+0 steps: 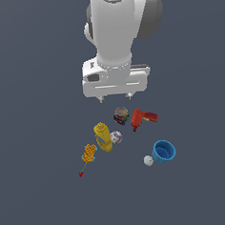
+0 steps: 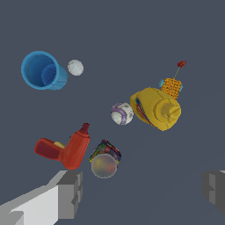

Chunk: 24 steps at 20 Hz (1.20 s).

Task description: Pick up a designated object from a clutter of objects.

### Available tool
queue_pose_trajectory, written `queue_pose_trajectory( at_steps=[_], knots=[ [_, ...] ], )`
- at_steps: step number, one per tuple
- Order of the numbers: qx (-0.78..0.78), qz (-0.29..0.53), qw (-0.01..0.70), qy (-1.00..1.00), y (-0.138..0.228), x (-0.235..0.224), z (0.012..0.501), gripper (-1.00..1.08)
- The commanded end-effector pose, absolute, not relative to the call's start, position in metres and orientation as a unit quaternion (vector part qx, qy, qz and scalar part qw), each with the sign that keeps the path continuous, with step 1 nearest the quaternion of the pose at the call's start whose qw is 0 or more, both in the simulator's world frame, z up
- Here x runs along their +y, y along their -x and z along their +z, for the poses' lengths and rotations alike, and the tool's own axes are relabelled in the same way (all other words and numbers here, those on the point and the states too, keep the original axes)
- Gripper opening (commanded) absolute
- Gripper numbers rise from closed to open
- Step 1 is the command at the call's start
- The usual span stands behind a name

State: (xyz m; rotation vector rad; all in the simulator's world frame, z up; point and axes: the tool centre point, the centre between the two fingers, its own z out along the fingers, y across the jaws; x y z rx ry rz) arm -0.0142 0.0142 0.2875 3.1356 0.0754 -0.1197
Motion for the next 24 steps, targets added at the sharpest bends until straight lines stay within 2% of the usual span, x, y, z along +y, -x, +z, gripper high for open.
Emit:
queue_pose_trajectory(
  at_steps=[1,24],
  knots=[
    [0.024,-0.038,0.001,-0.999,0.014,0.014,0.288,1.00],
    [0.077,-0.038,0.005,-0.996,0.006,0.007,0.267,1.00]
  ],
)
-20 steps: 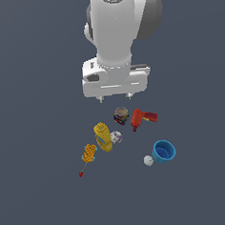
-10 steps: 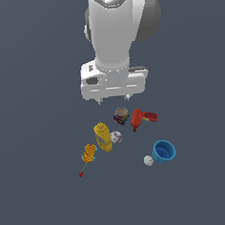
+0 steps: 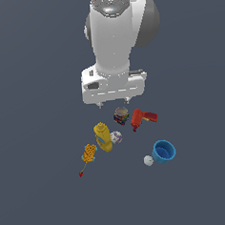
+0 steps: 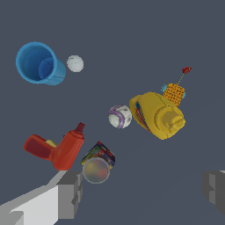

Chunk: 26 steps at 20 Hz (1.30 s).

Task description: Pick up a designated object from a clutter of objects.

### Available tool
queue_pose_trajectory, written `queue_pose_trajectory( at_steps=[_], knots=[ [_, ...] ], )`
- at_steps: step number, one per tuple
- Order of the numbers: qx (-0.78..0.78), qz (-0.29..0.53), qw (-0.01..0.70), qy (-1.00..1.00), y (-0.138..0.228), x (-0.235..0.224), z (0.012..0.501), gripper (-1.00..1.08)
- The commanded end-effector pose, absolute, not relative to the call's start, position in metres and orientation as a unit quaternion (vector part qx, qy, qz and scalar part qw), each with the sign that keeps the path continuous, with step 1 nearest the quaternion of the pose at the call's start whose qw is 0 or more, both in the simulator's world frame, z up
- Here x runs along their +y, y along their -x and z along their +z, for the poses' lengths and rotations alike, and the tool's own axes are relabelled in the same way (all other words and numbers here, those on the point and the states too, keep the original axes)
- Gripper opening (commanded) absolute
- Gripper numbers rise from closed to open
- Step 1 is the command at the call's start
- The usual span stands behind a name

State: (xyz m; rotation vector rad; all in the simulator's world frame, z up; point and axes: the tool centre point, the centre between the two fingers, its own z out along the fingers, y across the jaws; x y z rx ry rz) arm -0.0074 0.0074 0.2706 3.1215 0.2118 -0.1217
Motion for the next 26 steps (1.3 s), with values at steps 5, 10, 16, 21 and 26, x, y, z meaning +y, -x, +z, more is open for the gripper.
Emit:
queue_pose_trajectory(
  at_steps=[5,10,16,21,26],
  knots=[
    [0.120,-0.035,0.005,-0.992,0.001,0.006,0.249,1.00],
    [0.179,-0.030,0.004,-0.983,-0.004,0.006,0.223,1.00],
    [0.257,-0.024,0.003,-0.966,-0.010,0.005,0.190,1.00],
    [0.321,-0.018,0.002,-0.947,-0.012,0.005,0.163,1.00],
    [0.383,-0.012,0.001,-0.924,-0.013,0.005,0.136,1.00]
  ],
)
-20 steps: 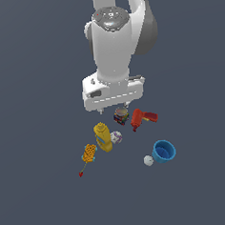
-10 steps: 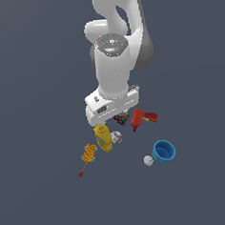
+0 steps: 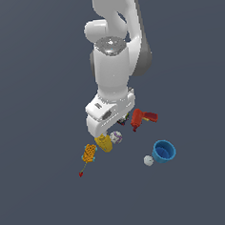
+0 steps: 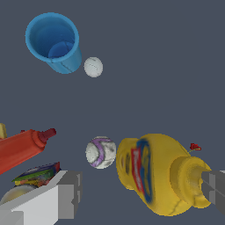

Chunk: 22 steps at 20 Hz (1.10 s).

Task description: Pick up a designated object from a clutter of objects.

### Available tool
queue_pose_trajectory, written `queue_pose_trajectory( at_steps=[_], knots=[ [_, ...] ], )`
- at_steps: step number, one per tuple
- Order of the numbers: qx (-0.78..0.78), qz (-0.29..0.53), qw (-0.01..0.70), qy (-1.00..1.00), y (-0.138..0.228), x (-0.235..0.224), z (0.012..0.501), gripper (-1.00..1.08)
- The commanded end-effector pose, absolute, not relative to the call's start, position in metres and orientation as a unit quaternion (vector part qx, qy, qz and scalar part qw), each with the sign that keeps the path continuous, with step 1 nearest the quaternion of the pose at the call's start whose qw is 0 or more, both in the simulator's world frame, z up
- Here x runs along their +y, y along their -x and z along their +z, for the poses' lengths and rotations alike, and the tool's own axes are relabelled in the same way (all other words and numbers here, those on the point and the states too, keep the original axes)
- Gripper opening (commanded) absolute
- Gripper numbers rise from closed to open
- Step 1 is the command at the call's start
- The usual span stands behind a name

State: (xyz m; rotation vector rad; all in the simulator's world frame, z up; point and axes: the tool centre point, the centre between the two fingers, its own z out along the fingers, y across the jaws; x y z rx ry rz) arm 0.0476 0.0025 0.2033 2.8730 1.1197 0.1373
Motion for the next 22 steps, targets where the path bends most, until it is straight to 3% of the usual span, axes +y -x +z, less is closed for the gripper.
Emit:
queue_pose_trajectory(
  at_steps=[1,19,20,21,22],
  knots=[
    [0.395,-0.011,0.001,-0.919,-0.013,0.006,0.131,1.00],
    [0.494,0.000,0.000,-0.870,-0.010,0.007,0.087,1.00],
    [0.499,0.043,0.025,-0.865,-0.098,0.015,0.122,1.00],
    [0.503,0.086,0.049,-0.859,-0.081,0.022,0.172,1.00],
    [0.504,0.095,0.055,-0.857,-0.076,0.024,0.186,1.00]
  ],
)
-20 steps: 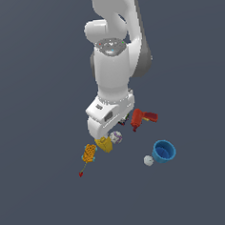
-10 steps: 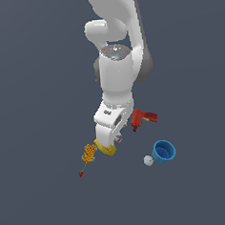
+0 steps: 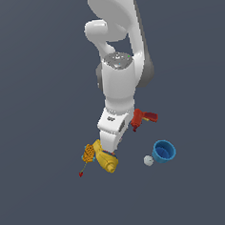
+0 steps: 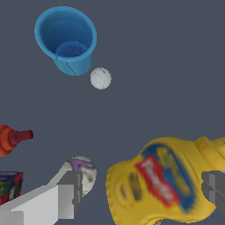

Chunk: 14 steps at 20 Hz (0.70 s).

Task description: Pick up a designated object from a clutter of objects.

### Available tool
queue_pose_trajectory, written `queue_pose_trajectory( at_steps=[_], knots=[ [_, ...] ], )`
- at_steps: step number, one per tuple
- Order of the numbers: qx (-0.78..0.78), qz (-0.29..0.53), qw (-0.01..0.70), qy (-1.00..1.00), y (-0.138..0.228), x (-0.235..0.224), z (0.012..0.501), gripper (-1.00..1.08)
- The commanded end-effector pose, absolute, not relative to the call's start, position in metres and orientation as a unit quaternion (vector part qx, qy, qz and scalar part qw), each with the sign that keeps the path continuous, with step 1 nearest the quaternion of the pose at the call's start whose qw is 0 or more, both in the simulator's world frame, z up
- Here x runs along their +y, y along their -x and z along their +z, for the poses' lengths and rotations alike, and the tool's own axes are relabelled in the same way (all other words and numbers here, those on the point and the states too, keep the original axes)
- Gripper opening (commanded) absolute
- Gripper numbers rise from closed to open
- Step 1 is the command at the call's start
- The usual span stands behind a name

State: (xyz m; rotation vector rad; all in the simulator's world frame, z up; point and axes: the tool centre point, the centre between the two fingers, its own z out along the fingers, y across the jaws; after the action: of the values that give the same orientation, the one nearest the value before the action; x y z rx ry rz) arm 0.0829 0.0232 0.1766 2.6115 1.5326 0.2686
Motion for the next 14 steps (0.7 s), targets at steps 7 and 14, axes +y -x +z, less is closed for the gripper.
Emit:
queue_pose_trajectory(
  at_steps=[7,14],
  knots=[
    [0.502,0.076,0.044,-0.860,-0.065,0.021,0.155,1.00],
    [0.498,0.031,0.018,-0.866,-0.035,0.013,0.085,1.00]
  ],
)
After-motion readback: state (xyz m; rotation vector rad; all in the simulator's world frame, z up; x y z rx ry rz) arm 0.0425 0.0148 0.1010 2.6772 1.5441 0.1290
